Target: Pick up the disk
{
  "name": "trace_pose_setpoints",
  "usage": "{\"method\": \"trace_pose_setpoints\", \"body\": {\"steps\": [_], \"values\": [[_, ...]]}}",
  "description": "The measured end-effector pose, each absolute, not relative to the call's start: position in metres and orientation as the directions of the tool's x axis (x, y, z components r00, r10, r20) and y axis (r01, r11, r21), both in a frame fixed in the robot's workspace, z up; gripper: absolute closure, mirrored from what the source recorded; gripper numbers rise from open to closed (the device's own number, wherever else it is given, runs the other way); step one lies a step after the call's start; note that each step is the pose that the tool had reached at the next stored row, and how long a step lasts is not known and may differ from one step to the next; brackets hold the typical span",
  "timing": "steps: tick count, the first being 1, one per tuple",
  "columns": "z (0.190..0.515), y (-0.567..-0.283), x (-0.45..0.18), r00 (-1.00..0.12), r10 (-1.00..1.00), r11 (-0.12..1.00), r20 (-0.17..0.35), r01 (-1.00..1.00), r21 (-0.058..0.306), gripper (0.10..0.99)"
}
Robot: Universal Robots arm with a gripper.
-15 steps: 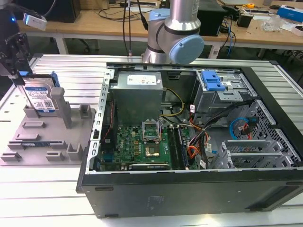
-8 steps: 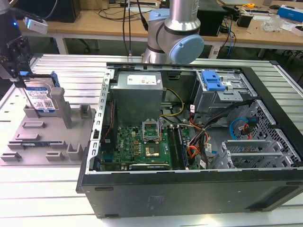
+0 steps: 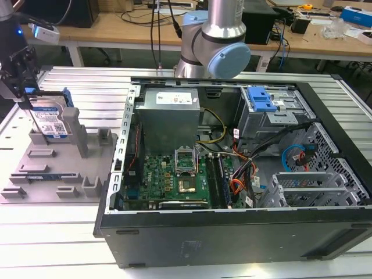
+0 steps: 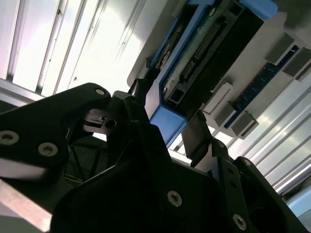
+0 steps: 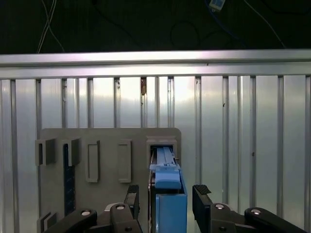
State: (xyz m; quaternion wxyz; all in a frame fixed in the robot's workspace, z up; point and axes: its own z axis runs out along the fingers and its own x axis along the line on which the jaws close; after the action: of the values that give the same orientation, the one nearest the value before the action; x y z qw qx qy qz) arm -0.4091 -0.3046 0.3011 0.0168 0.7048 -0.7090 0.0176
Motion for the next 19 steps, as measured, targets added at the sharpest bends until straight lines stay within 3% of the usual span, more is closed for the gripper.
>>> {"method": "trace_pose_setpoints", "body": {"steps": [6, 7, 19], "values": [[0.2993, -0.3046, -0.4079, -0.006, -0.999, 0.006, 0.046, -1.000, 0.000, 0.541], [0.2992, -0.3046, -0.4078, -0.006, -0.999, 0.006, 0.045, -1.000, 0.000, 0.612], [0.2982, -0.3054, -0.4076, -0.006, -0.999, 0.006, 0.038, -1.000, 0.000, 0.612]]}}
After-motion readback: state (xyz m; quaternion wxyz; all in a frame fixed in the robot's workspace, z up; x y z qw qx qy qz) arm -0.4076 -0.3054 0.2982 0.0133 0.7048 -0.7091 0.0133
